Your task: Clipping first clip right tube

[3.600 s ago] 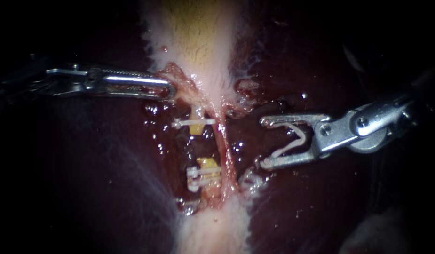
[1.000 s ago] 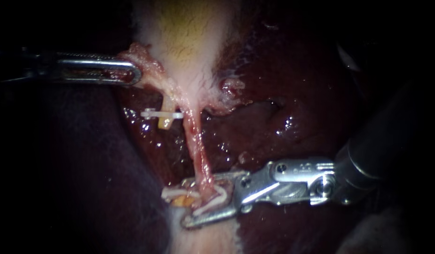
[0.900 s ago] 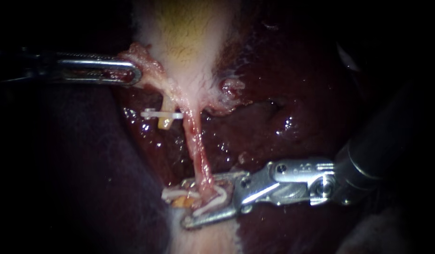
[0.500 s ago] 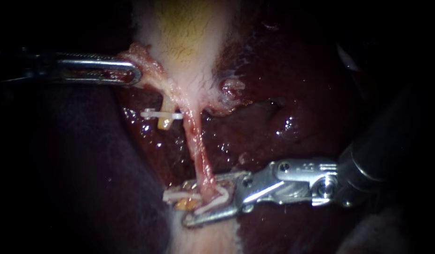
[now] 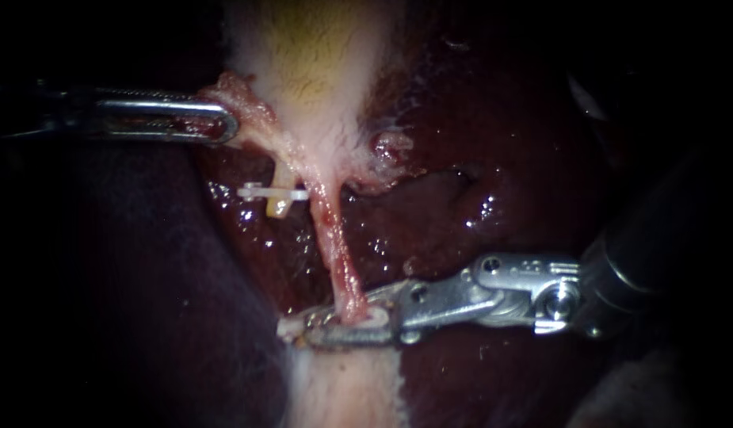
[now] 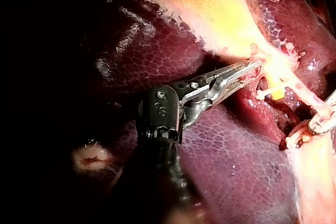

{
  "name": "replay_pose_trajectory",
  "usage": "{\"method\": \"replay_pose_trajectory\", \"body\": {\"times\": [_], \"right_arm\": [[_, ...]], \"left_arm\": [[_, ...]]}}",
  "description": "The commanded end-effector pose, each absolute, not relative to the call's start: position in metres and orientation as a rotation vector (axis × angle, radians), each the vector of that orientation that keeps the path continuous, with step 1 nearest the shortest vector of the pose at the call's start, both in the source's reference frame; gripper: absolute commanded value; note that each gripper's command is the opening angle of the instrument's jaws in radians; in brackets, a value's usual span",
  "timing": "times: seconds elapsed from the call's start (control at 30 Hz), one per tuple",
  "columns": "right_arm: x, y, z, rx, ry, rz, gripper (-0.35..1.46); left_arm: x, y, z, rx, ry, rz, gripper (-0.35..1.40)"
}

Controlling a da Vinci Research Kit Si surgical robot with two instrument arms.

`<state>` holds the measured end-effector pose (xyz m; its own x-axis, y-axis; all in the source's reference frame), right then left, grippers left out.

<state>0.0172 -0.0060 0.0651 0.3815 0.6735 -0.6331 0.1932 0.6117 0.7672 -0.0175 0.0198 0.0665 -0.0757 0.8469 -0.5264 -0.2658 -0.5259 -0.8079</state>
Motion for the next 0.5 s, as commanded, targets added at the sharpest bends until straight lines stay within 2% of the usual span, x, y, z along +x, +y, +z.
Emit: {"method": "replay_pose_trajectory", "body": {"times": [0.03, 0.17, 0.5], "right_arm": [[0.0172, -0.0058, 0.0649, 0.907, 1.169, 0.362, -0.35], [0.0168, -0.0064, 0.0648, 0.902, 1.13, 0.351, -0.35], [0.0169, -0.007, 0.0655, 0.898, 1.127, 0.344, -0.35]], "left_arm": [[-0.0175, 0.0197, 0.0665, -1.372, -0.673, 1.722, -0.35], [-0.0175, 0.0197, 0.0665, -1.372, -0.673, 1.722, -0.35], [-0.0175, 0.0198, 0.0666, -1.373, -0.673, 1.722, -0.35]]}}
